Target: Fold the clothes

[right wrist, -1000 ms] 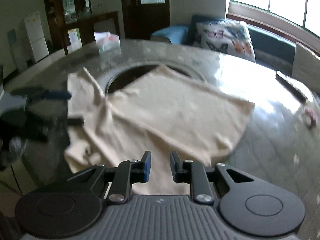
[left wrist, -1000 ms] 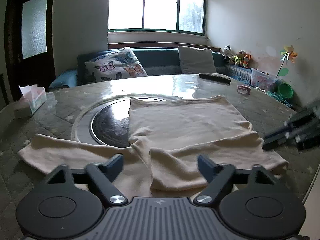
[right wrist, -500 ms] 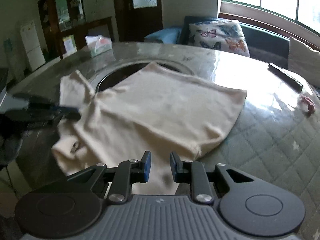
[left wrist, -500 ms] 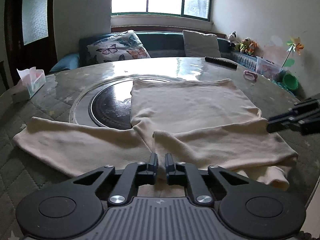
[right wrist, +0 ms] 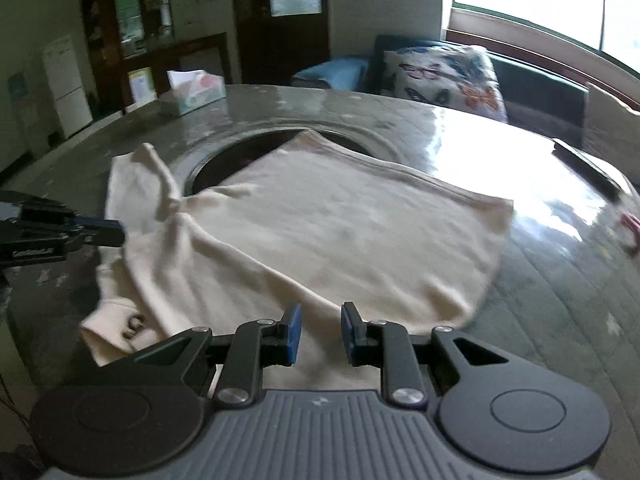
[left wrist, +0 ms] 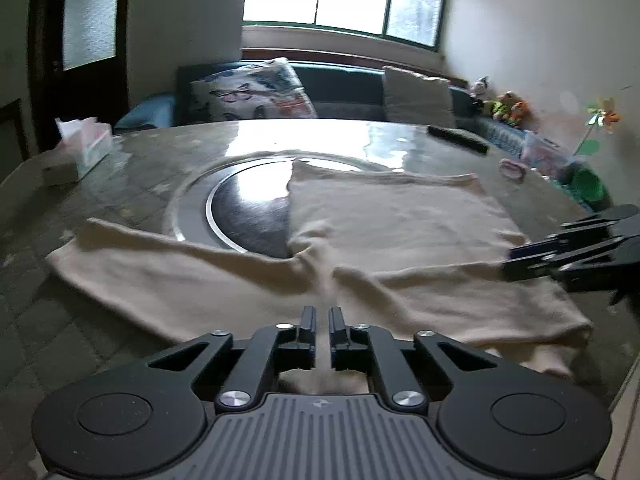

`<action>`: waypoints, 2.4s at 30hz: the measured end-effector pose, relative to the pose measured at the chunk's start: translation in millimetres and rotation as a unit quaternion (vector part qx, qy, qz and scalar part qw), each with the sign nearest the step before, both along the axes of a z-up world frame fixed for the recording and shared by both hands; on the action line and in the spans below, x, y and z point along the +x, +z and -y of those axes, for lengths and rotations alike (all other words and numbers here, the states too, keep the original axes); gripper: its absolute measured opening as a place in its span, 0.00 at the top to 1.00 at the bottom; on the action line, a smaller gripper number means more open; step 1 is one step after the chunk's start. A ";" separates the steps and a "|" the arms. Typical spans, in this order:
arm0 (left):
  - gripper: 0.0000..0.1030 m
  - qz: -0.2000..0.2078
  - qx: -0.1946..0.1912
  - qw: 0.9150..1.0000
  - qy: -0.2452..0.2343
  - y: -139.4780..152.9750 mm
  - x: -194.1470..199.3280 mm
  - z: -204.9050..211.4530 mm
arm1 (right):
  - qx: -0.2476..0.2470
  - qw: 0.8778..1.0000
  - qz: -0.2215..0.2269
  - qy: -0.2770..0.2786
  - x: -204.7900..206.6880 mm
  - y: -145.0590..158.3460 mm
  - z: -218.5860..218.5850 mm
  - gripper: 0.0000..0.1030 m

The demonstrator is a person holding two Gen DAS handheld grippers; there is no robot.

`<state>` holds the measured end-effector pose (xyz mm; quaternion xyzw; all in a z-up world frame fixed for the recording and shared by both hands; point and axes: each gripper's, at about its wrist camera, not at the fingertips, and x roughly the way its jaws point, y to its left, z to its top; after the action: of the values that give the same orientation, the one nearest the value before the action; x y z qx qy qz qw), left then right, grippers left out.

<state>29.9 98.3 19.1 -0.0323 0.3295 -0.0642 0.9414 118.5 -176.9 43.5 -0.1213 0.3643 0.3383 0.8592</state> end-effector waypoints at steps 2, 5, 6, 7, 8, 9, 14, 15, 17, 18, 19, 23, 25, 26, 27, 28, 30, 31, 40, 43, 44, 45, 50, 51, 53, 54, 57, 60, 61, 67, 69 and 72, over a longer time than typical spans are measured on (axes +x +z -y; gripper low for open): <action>0.68 0.003 -0.006 1.000 -0.011 0.6 1.1 3.6 | -0.003 1.000 0.005 0.014 -0.5 0.2 -12.8 0.79; 0.71 0.000 -0.006 1.000 -0.023 -1.7 3.1 6.0 | -0.002 0.999 0.008 0.033 -0.4 1.0 -30.6 0.79; 0.83 -0.002 -0.008 1.000 -0.025 -2.0 3.3 4.7 | -0.002 0.999 0.008 0.039 -0.1 0.9 -36.2 0.79; 0.87 -0.004 -0.009 1.000 -0.027 -2.3 3.5 3.5 | -0.004 0.999 0.009 0.044 0.5 0.5 -41.9 0.79; 0.89 -0.005 -0.010 1.000 -0.029 -2.6 3.7 2.2 | -0.004 0.999 0.010 0.049 1.5 -0.3 -47.4 0.79; 0.92 -0.005 -0.009 1.000 -0.027 -2.8 3.4 0.7 | -0.005 0.999 0.009 0.052 2.7 -1.3 -53.0 0.79; 0.92 -0.009 -0.011 1.000 -0.008 -3.6 1.1 -13.8 | -0.007 0.997 0.009 0.075 4.4 -6.1 -77.5 0.79; 0.92 -0.009 -0.012 1.000 -0.003 -3.6 0.4 -17.2 | -0.009 0.997 0.009 0.082 3.9 -7.3 -83.5 0.79; 0.91 -0.011 -0.017 1.000 0.013 -3.0 -0.3 -26.9 | -0.015 0.996 0.014 0.091 1.8 -9.8 -92.1 0.79; 0.91 -0.012 -0.018 0.999 0.025 -2.8 0.1 -32.5 | -0.019 0.995 0.019 0.097 -0.1 -11.3 -97.2 0.79; 0.91 -0.013 -0.018 0.999 0.036 -2.5 0.6 -38.1 | -0.023 0.994 0.024 0.104 -3.0 -12.2 -101.5 0.79; 0.89 -0.013 -0.017 0.996 0.087 0.0 4.7 -63.7 | -0.032 0.989 0.040 0.135 -17.1 -13.1 -114.2 0.79; 0.89 -0.012 -0.017 0.993 0.114 2.4 8.1 -77.7 | -0.034 0.987 0.050 0.152 -24.5 -11.5 -116.7 0.79; 0.88 -0.012 -0.017 0.992 0.127 3.5 10.5 -85.2 | -0.035 0.986 0.052 0.155 -26.2 -11.1 -117.3 0.79; 0.86 -0.012 -0.015 0.990 0.140 4.2 13.0 -91.5 | -0.036 0.986 0.051 0.157 -26.9 -11.7 -118.6 0.78; 0.84 -0.011 -0.013 0.988 0.153 5.0 15.4 -97.9 | -0.034 0.986 0.046 0.158 -27.1 -13.0 -119.5 0.78; 0.74 -0.011 -0.008 0.984 0.176 5.5 20.0 -111.3 | -0.027 0.986 0.034 0.162 -28.3 -14.9 -120.8 0.79; 0.73 -0.012 -0.007 0.982 0.187 5.3 21.9 -117.2 | -0.021 0.985 0.029 0.168 -30.3 -14.3 -120.9 0.79; 0.61 -0.017 -0.001 0.961 0.275 -1.0 43.3 -160.5 | -0.006 0.980 0.005 0.199 -41.6 -9.6 -122.2 0.78; 0.61 -0.024 -0.002 0.957 0.291 -6.7 50.9 -169.4 | 0.001 0.981 0.013 0.196 -42.8 -2.6 -118.9 0.69; 0.63 -0.028 -0.002 0.956 0.292 -9.1 52.9 -171.3 | 0.004 0.981 0.016 0.193 -42.8 0.4 -117.1 0.69; 0.63 -0.025 0.001 0.956 0.293 -9.5 53.1 -171.1 | 0.006 0.982 0.020 0.190 -42.4 3.6 -114.9 0.69; 0.94 -0.018 -0.016 0.956 0.292 -5.5 50.7 -171.6 | 0.015 0.985 0.035 0.170 -40.1 16.9 -101.1 0.69; 0.95 -0.014 -0.022 0.957 0.288 -2.5 49.6 -170.2 | 0.018 0.986 0.035 0.162 -39.0 19.2 -95.7 0.69; 0.95 0.002 -0.032 0.962 0.273 8.8 43.9 -161.2 | 0.022 0.988 0.036 0.148 -37.0 22.1 -85.3 0.69; 0.95 0.010 -0.035 0.965 0.260 15.8 42.3 -153.9 | 0.023 0.989 0.037 0.139 -36.3 22.8 -79.9 0.69; 0.95 0.035 -0.044 0.974 0.220 37.6 37.6 -129.4 | 0.023 0.993 0.035 0.109 -32.6 21.9 -62.0 0.69; 0.95 0.063 -0.055 0.983 0.164 61.6 31.6 -93.5 | 0.027 0.997 0.026 0.074 -28.6 19.7 -43.3 0.69; 0.95 0.072 -0.056 0.986 0.143 68.7 29.8 -79.5 | 0.029 0.997 0.023 0.061 -27.1 18.8 -35.5 0.69; 0.95 0.100 -0.051 0.994 0.011 92.2 20.4 5.9 | 0.036 0.999 0.026 0.001 -25.9 16.1 6.7 0.69; 0.95 0.099 -0.050 0.993 -0.038 93.5 16.7 35.1 | 0.041 0.999 0.025 -0.015 -26.0 15.4 20.0 0.69; 0.95 0.097 -0.040 0.989 -0.105 89.6 12.0 75.6 | 0.045 0.998 0.023 -0.039 -25.9 12.9 36.9 0.69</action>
<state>41.9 22.7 108.8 -0.0284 0.2349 -0.1788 0.9550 92.6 -213.7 56.4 -0.0764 0.3334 0.3174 0.8844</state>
